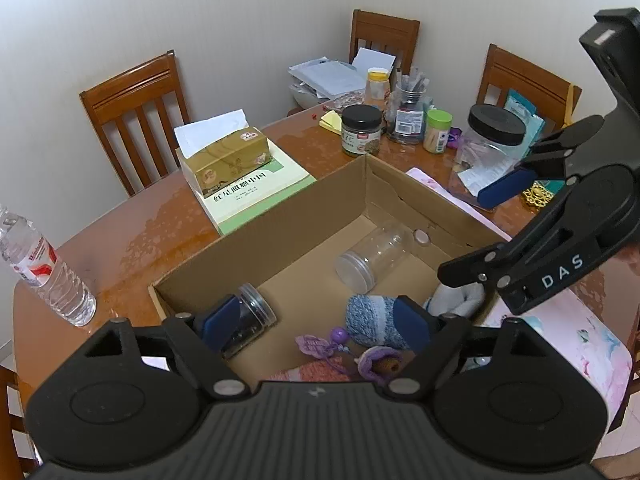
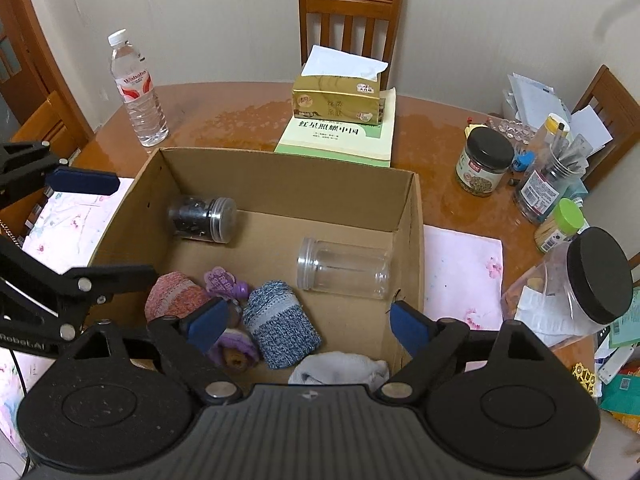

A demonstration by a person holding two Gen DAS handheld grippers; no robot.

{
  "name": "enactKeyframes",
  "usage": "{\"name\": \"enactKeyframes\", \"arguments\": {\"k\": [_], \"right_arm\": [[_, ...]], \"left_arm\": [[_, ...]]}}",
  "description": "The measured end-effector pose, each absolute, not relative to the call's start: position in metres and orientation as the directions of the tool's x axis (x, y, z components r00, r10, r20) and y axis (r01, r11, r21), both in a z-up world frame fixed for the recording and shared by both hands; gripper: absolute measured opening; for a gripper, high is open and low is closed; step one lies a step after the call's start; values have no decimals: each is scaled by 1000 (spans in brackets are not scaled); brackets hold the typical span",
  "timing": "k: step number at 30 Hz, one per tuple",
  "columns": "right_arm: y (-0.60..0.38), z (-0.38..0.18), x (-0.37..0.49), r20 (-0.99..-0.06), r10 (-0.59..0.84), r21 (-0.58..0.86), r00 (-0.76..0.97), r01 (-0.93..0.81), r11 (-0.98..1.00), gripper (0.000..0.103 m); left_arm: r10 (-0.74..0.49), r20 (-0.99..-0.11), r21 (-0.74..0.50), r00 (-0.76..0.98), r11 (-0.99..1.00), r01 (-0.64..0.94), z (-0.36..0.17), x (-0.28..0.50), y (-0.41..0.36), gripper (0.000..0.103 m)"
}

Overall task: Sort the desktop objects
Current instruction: 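Lower both items into the box and open both grippers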

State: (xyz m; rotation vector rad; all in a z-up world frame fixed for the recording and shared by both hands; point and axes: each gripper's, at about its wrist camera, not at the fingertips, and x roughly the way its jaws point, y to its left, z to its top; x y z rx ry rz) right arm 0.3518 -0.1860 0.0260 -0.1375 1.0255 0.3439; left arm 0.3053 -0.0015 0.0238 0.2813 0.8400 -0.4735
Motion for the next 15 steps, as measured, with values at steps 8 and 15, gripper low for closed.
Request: {"name": "enactKeyframes", "arguments": {"k": [8, 15], "right_arm": [[-181, 23, 328, -847, 244, 56, 472, -378, 924, 92], [-176, 17, 307, -850, 256, 51, 460, -413, 909, 92]], "left_arm": [[-277, -773, 57, 570, 866, 497, 18, 277, 7, 88], [-261, -781, 47, 567, 882, 469, 10, 257, 18, 88]]}}
